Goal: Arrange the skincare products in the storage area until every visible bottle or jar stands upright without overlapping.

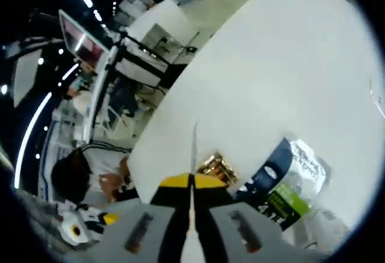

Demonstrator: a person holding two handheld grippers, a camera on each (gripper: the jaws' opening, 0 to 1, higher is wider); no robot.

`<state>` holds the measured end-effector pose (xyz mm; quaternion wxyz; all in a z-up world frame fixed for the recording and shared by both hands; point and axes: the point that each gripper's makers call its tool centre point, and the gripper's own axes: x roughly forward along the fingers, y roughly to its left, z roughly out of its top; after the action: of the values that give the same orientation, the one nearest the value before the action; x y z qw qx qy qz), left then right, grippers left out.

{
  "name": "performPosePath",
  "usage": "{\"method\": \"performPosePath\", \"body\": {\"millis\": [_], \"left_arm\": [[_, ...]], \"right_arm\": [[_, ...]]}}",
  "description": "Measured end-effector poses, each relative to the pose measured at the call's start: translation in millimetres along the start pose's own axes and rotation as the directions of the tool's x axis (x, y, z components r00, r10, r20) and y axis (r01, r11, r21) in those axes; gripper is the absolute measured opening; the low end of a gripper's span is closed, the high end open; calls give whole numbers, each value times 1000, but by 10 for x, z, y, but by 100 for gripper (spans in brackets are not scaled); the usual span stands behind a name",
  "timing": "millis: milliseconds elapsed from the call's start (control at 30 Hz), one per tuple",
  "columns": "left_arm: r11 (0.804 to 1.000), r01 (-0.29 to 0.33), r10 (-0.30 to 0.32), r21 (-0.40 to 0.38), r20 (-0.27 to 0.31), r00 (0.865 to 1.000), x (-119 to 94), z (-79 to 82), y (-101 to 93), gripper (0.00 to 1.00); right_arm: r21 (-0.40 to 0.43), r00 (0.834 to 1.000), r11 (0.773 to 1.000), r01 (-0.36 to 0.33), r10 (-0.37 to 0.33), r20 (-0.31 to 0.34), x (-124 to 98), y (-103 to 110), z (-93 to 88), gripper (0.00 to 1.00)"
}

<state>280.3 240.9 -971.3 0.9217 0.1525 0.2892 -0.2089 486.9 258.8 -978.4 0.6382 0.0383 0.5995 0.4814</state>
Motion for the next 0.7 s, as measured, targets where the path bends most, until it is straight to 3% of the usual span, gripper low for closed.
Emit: {"method": "performPosePath", "body": {"millis": [267, 567, 700], "left_arm": [[1000, -1, 2, 7, -22, 1000, 4, -38, 3, 21], [1000, -23, 24, 22, -47, 999, 9, -95, 43, 21], [999, -30, 30, 14, -58, 998, 10, -119, 61, 21]], "right_arm": [[72, 1000, 997, 19, -19, -7, 158, -212, 118, 0], [138, 995, 988, 69, -59, -74, 294, -586, 5, 0], [180, 994, 980, 83, -68, -89, 330, -657, 25, 0]]}}
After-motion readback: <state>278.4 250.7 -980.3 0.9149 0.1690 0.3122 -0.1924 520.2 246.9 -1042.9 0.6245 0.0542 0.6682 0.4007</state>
